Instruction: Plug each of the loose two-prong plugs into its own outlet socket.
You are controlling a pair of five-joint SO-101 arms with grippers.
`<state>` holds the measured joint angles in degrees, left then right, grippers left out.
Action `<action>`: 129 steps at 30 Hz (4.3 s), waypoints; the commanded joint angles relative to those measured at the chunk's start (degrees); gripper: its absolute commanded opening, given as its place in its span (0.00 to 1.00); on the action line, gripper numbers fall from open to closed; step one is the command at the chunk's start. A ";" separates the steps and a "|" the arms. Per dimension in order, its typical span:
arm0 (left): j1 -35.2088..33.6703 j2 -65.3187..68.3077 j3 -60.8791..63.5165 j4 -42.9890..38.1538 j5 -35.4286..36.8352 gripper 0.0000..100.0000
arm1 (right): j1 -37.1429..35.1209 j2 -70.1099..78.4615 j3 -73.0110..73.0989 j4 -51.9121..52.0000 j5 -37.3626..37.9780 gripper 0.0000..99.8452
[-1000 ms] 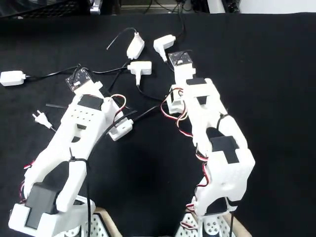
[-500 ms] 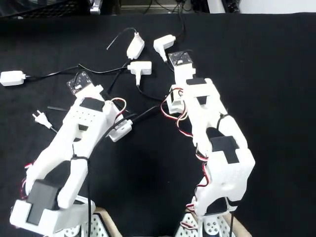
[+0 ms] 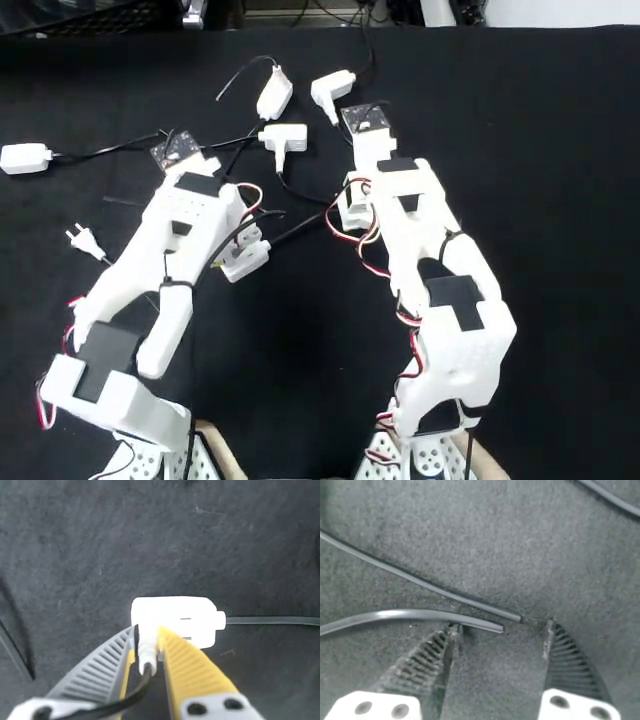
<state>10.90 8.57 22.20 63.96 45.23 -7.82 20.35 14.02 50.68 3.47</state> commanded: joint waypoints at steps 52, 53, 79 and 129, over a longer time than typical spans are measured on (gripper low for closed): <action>-35.74 -34.81 0.40 13.19 -16.79 0.35 | -2.37 -2.95 -0.22 0.70 9.41 0.27; -39.16 -36.75 2.33 13.10 -16.79 0.35 | -3.16 -2.95 -0.31 0.62 10.55 0.27; -59.38 -44.22 39.78 -11.34 -24.44 0.35 | -27.69 -1.63 -25.63 24.70 35.08 0.27; -59.47 -44.22 39.60 -11.69 -24.53 0.35 | -35.78 55.96 -108.53 46.42 41.41 0.01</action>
<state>-48.00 -34.15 62.29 53.14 21.05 -46.24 77.14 -88.31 95.60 45.41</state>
